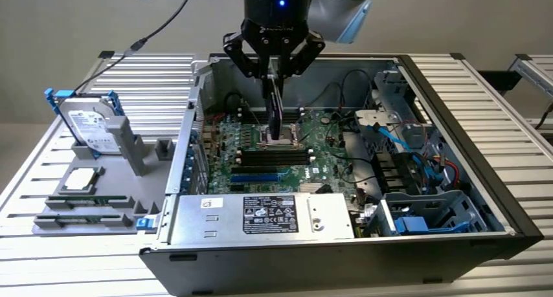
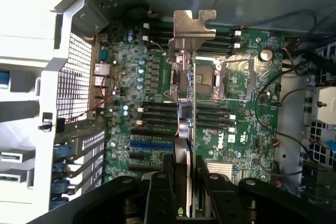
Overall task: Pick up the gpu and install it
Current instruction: 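Insert the gpu into the slot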
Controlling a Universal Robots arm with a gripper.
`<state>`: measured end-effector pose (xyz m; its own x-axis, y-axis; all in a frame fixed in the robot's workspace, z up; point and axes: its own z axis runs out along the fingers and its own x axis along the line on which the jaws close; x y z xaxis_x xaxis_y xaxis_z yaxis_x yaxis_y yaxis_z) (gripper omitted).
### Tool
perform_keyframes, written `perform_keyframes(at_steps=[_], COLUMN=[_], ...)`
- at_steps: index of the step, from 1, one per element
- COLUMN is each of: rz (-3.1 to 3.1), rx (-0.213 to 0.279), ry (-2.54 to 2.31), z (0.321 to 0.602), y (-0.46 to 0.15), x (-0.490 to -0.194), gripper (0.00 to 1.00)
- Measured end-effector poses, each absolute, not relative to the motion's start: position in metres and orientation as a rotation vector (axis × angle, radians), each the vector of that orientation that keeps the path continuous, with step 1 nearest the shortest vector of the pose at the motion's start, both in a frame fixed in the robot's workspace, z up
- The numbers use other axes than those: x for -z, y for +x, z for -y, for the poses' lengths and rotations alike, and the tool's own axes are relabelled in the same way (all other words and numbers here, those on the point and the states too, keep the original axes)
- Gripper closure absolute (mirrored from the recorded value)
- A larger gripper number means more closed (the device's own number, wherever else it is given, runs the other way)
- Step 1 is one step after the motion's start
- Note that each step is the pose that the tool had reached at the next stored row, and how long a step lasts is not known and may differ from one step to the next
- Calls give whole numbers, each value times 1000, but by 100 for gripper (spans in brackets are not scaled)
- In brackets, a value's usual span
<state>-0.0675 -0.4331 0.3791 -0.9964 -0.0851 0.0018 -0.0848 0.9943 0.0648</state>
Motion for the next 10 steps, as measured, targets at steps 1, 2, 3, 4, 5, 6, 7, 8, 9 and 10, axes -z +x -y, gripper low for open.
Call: perform_keyframes(at_steps=[1,2,3,4,5,6,7,8,9,10], rz=[3131,3129,3127,3126,3125,3124,3123,3122,3120,3117], rx=[103,105,108,112,118,124,132,140,146,149], ry=[162,190,217,241,262,281,299,319,338,361], z=[433,433,433,433,433,433,433,433,433,433], y=[-67,-67,-67,-67,-67,-67,-67,-67,-67,-67], x=[-378,-378,-377,-376,-376,-376,-376,-376,-376,-376], gripper=[73,73,73,73,73,73,73,73,73,73])
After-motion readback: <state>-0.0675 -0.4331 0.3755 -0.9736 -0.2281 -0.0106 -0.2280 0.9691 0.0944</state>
